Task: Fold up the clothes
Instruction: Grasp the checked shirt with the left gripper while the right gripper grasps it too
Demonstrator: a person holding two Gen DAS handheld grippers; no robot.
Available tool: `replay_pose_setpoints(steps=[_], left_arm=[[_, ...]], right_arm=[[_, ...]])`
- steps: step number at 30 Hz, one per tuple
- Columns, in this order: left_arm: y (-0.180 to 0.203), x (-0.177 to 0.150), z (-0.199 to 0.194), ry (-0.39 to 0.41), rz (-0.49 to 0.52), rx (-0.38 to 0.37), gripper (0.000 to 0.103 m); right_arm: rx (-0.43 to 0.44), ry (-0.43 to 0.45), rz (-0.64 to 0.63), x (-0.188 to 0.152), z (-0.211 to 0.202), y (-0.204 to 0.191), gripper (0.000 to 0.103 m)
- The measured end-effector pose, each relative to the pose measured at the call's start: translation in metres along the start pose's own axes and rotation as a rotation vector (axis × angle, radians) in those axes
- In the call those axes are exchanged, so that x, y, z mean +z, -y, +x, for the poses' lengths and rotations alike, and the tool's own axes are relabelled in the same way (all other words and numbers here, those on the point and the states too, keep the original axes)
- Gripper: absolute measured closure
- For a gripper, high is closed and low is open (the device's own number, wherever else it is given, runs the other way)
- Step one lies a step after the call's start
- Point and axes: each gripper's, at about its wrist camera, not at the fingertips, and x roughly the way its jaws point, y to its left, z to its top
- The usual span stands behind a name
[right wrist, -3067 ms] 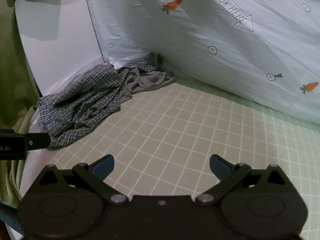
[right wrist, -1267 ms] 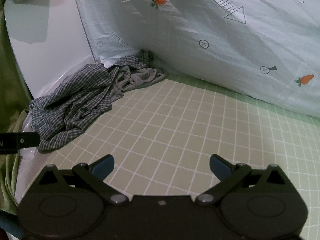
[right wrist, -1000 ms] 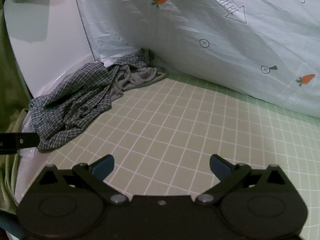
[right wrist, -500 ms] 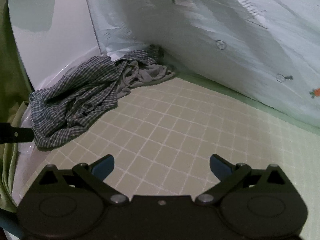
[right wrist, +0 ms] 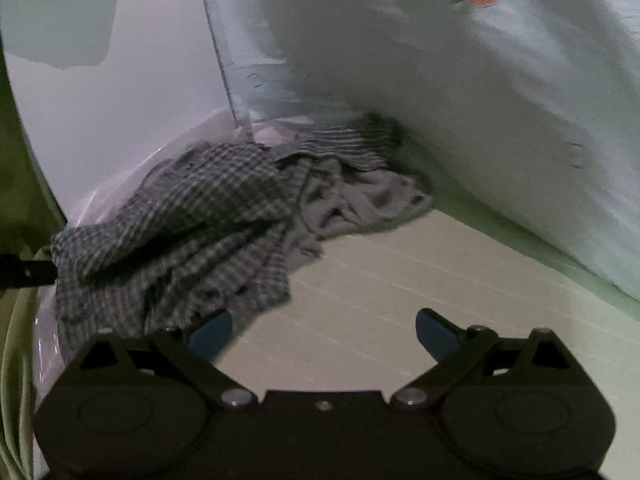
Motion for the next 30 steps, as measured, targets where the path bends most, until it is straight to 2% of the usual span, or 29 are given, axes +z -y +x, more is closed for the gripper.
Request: replay_pose_setpoints(steps=[4, 6, 9, 11, 16, 17, 18, 19, 20, 22, 26, 30], left_arm=[[-0.004, 0.012, 0.039, -0.044, -0.009, -0.008, 0.026], [-0.006, 0.016, 0.058, -0.070, -0.017, -0.020, 0.037], [-0.009, 0.018, 0.078, -0.106, -0.040, -0.036, 0.055], [-0.011, 0.017, 0.084, -0.118, -0.053, -0.032, 0.079], [-0.013, 0.016, 0.095, -0.140, -0.078, -0.022, 0.091], [-0.012, 0.016, 0.093, -0.136, -0.075, -0.020, 0.093], [-0.011, 0.015, 0.091, -0.132, -0.072, -0.019, 0.094], [-0.010, 0.015, 0.090, -0.128, -0.069, -0.017, 0.095], [-0.009, 0.015, 0.088, -0.124, -0.066, -0.015, 0.097], [-0.007, 0.014, 0.083, -0.112, -0.061, -0.011, 0.098], [-0.004, 0.011, 0.064, -0.078, -0.052, -0.009, 0.098], [0.000, 0.007, 0.052, -0.061, -0.050, -0.009, 0.098]], right_arm=[[0.051, -0.045, -0.002, 0.016, 0.051, -0.018, 0.009], [0.072, -0.067, -0.002, 0.020, 0.074, -0.028, 0.025], [0.093, -0.111, -0.010, 0.023, 0.111, -0.040, 0.033], [0.099, -0.132, -0.024, 0.022, 0.130, -0.047, 0.033], [0.102, -0.163, -0.061, 0.020, 0.154, -0.057, 0.036], [0.112, -0.164, -0.061, 0.019, 0.155, -0.056, 0.046], [0.123, -0.159, -0.062, 0.017, 0.155, -0.055, 0.067], [0.133, -0.143, -0.070, 0.015, 0.153, -0.055, 0.076], [0.144, -0.126, -0.089, 0.012, 0.149, -0.055, 0.101], [0.159, -0.099, -0.106, 0.007, 0.142, -0.052, 0.103], [0.124, -0.054, -0.079, -0.005, 0.120, -0.036, 0.103], [0.114, -0.075, 0.024, -0.014, 0.103, -0.011, 0.103]])
